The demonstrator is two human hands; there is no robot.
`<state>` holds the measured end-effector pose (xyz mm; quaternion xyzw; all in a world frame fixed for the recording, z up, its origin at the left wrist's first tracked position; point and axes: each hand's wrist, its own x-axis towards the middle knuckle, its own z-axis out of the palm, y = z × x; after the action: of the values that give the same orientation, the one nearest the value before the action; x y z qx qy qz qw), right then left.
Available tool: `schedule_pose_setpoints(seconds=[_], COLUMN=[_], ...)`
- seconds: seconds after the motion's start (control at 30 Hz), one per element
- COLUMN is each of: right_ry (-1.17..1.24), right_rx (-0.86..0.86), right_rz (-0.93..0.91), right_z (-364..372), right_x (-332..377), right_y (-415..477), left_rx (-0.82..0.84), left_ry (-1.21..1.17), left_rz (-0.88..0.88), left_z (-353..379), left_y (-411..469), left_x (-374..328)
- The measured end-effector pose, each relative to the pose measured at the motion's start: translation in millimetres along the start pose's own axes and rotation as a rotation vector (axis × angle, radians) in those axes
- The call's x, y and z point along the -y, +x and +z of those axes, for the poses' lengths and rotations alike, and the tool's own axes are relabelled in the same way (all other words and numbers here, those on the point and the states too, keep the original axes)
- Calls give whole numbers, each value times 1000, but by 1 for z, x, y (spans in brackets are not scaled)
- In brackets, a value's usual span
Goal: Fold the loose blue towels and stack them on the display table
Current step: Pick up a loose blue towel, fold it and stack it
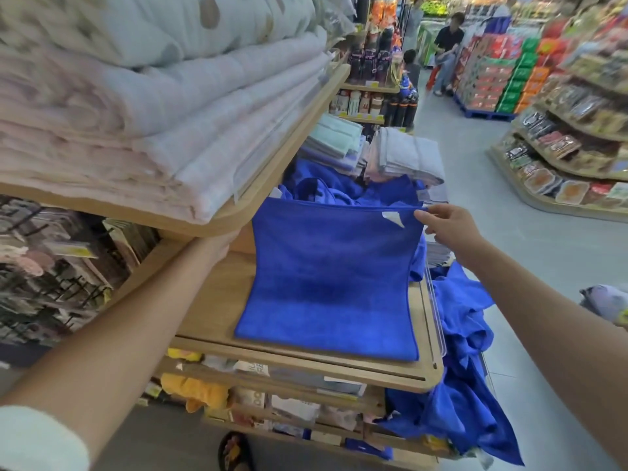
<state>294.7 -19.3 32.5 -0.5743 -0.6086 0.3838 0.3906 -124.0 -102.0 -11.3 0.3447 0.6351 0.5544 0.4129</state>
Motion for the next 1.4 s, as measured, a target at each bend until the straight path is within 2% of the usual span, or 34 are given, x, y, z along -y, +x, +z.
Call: schedule_pose_setpoints(seconds=[0.1,0.2,0.3,0.4,0.5,0.6,0.67,0.77,0.87,0.93,1.0,1.07,1.17,1.33,1.4], right_ry=[-14,-72,-192,-480,-873,-1142,-1110,-898,-735,-687,-736,-856,-960,-1006,-978], right_rx=[11,65,127,292,507,605,549,461,380,322,247,205,177,144,156], right_rz=[-13,-94,-197,-350,-456,-510,-497,-472,-424,-385,-347,-226,-47,35,-47], right_z=[1,-6,-16,-21,-18,-14,-8,20,79,120,148,154,143,139,157], right_x=[-16,-27,-42,-64,-81,-88,-82,-72,-67,-64,-68,-84,-111,-107,-90], right_y=[-15,-39,-74,-112,-136,-141,-142,-139,-127,-123,-124,-132,-152,-159,-157], left_rx=[59,10,89,218,307,348,288,138,122,163,191,194,222,274,271], left_ry=[178,168,241,433,643,787,806,888,911,991,1162,1283,1335,1359,1344], left_rz=[64,208,266,296,231,179,221,490,610,580,488,460,508,454,442], left_z=[-9,-25,-47,-67,-76,-76,-73,-49,2,34,50,45,28,28,34], left_y=[-9,-31,-65,-98,-121,-134,-134,-122,-103,-90,-87,-90,-98,-99,-97], left_x=[14,23,35,60,92,110,112,109,107,115,126,139,148,145,139])
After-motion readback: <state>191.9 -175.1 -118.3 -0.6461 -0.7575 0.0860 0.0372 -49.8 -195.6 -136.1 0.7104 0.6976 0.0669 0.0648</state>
